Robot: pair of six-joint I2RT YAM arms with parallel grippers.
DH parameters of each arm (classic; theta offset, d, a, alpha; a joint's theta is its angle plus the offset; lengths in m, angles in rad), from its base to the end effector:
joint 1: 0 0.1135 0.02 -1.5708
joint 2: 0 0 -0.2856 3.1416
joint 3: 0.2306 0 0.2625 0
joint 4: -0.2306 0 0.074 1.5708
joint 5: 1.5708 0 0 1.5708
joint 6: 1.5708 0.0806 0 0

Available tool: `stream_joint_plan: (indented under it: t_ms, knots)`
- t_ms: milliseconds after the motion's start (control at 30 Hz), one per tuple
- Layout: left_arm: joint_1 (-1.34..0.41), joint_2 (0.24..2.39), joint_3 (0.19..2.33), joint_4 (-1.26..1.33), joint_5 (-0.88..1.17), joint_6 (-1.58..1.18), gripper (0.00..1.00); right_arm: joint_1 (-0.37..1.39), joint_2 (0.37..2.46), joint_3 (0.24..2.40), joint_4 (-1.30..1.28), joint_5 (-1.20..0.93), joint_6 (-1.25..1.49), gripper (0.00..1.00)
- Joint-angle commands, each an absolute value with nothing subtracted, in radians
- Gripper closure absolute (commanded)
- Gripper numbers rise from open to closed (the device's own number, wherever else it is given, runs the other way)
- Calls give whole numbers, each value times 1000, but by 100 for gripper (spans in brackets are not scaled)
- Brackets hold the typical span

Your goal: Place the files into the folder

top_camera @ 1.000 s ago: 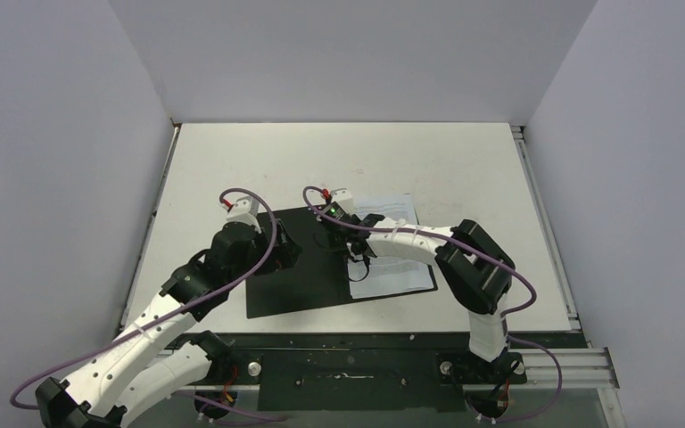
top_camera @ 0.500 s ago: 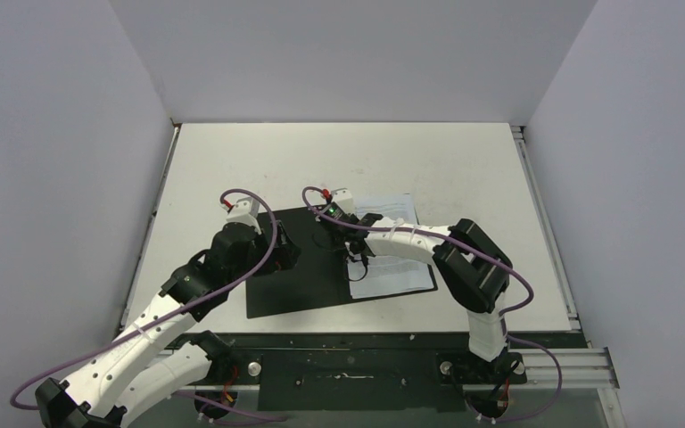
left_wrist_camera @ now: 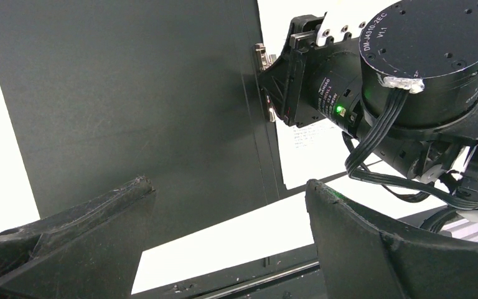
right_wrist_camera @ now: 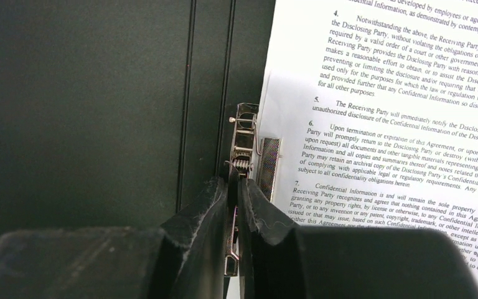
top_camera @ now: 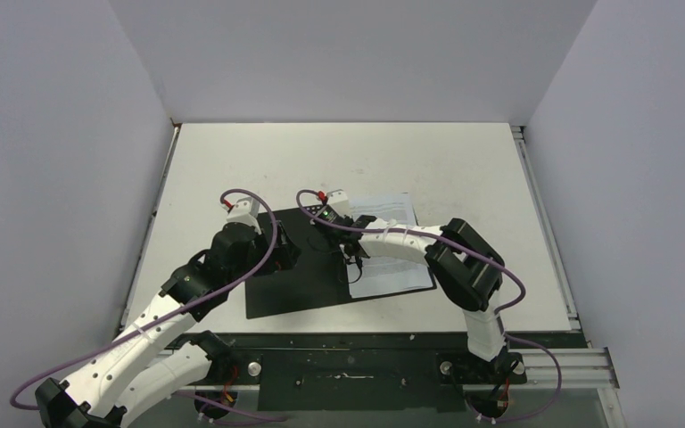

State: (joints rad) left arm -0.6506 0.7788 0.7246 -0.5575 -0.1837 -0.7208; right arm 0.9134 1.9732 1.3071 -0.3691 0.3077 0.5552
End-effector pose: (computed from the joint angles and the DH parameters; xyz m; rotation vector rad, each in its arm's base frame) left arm 0.1685 -0.1098 0.2722 -0.1848 2.2225 -0.5747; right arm 0.2924 0.3388 0.1359 -0.3459 2.5170 0.1745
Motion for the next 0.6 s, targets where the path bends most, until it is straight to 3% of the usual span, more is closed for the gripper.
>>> stream_joint_plan:
  t_ms: [0, 567]
  knots:
    - [-642, 769, 736, -541, -192, -709, 10, 919, 1994, 1323, -374, 318, 557, 94]
    - [-639, 768, 707, -565, -276, -779, 10, 901, 1780, 1244, -345, 300, 528, 95]
